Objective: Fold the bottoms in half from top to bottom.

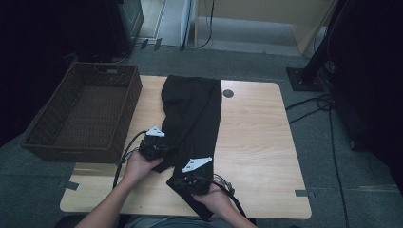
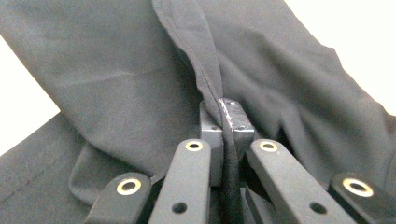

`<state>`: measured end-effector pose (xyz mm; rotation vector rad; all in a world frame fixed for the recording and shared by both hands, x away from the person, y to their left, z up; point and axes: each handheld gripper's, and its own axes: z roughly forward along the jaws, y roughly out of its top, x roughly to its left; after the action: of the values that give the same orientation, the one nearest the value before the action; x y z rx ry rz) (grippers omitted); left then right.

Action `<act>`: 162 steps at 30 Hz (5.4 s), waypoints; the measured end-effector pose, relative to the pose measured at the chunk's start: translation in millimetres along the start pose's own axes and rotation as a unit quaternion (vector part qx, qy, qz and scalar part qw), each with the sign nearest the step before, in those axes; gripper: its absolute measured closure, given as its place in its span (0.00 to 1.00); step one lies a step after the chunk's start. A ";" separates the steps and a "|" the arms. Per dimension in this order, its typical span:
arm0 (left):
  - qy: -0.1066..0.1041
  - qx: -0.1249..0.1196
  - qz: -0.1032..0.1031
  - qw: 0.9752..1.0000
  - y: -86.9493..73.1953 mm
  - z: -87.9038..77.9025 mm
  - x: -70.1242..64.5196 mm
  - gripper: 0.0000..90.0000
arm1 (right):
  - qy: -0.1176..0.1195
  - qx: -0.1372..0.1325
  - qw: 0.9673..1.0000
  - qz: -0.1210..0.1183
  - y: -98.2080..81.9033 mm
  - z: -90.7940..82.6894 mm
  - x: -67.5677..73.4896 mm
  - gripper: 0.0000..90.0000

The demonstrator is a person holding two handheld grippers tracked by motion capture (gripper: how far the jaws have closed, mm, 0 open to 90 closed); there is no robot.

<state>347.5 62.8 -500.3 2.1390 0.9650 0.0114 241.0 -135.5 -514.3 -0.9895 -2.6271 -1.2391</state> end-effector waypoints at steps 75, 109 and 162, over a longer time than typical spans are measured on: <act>0.003 -0.032 -0.012 0.999 1.2 -32.8 -11.8 0.62 | -0.256 -0.072 0.962 0.058 49.8 -5.7 -119.5 1.00; 0.049 0.008 0.032 0.998 -18.9 -7.8 2.4 0.99 | -0.198 -0.073 0.977 0.035 13.4 -29.6 -83.8 0.79; -0.082 0.014 -0.012 0.996 -21.3 4.7 -64.8 0.88 | -0.294 -0.094 0.948 0.080 44.4 -6.5 -125.4 0.70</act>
<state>289.3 27.0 -498.9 2.1157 0.8991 -0.1887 364.5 -184.8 -520.8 -1.8144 -2.7756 -1.3370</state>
